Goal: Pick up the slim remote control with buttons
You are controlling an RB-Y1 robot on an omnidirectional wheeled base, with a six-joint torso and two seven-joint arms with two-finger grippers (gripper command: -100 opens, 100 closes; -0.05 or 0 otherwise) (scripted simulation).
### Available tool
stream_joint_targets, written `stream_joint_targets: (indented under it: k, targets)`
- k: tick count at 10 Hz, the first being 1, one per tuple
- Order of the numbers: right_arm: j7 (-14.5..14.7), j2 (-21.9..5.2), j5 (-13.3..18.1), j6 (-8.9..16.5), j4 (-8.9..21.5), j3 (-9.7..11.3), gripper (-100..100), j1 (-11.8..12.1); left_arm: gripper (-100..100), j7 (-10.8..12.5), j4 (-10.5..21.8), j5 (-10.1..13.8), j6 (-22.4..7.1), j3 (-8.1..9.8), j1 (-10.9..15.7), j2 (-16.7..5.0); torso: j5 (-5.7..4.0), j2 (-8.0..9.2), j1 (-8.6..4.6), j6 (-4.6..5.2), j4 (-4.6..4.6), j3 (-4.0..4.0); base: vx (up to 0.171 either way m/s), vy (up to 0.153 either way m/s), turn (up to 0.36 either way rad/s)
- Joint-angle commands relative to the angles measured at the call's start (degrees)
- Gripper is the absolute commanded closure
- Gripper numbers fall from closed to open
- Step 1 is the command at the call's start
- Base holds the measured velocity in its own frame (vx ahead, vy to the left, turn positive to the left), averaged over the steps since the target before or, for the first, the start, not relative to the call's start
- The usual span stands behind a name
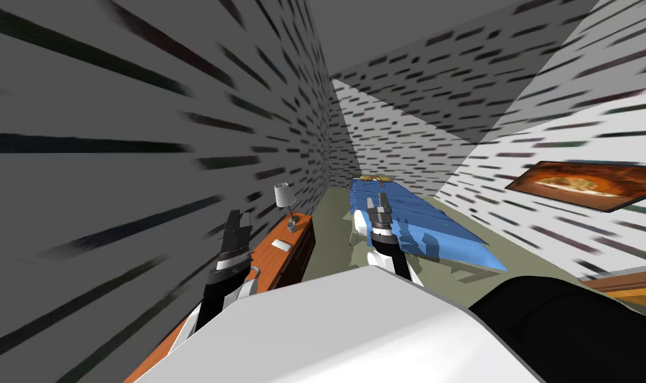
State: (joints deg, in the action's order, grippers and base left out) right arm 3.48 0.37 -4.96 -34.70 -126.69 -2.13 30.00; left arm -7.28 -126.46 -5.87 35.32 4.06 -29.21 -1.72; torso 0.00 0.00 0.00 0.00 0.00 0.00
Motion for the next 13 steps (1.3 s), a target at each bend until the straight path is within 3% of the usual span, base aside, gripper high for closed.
stream_joint_targets:
  k: [1,8,9,11,12,13]
  targets:
    - [0.0,0.0,0.0,0.0,0.0,0.0,0,0.0,-100,-0.8,1.5,1.7,-2.3,-0.07,0.5,-1.3,0.00,0.00,0.00,0.00,0.00,0.00,0.033,-0.021,-0.095]
    - [0.0,0.0,0.0,0.0,0.0,0.0,0,0.0,-100,-4.9,9.5,9.7,-13.6,-0.06,1.8,-6.9,0.01,-0.04,0.04,0.01,-0.01,-0.03,0.019,-0.004,-0.075]
    - [0.0,0.0,0.0,0.0,0.0,0.0,0,0.0,-100,-4.9,9.5,9.7,-14.3,-0.06,1.8,-6.9,0.01,-0.03,0.06,0.00,-0.01,-0.02,0.005,0.008,-0.042]
    - [0.0,0.0,0.0,0.0,0.0,0.0,0,0.0,-100,-6.6,12.8,12.8,-18.4,0.03,2.3,-9.0,0.01,-0.03,0.03,0.00,-0.01,-0.02,0.010,0.005,-0.091]
    - [0.0,0.0,0.0,0.0,0.0,0.0,0,0.0,-100,-6.6,12.8,12.8,-19.1,0.03,2.3,-9.0,0.01,-0.03,0.04,-0.01,-0.01,-0.02,0.008,0.005,-0.022]
    - [0.0,0.0,0.0,0.0,0.0,0.0,0,0.0,-100,-7.5,14.6,14.4,-20.5,0.08,2.6,-10.0,0.01,-0.04,0.03,0.00,-0.01,-0.02,0.012,0.005,-0.064]
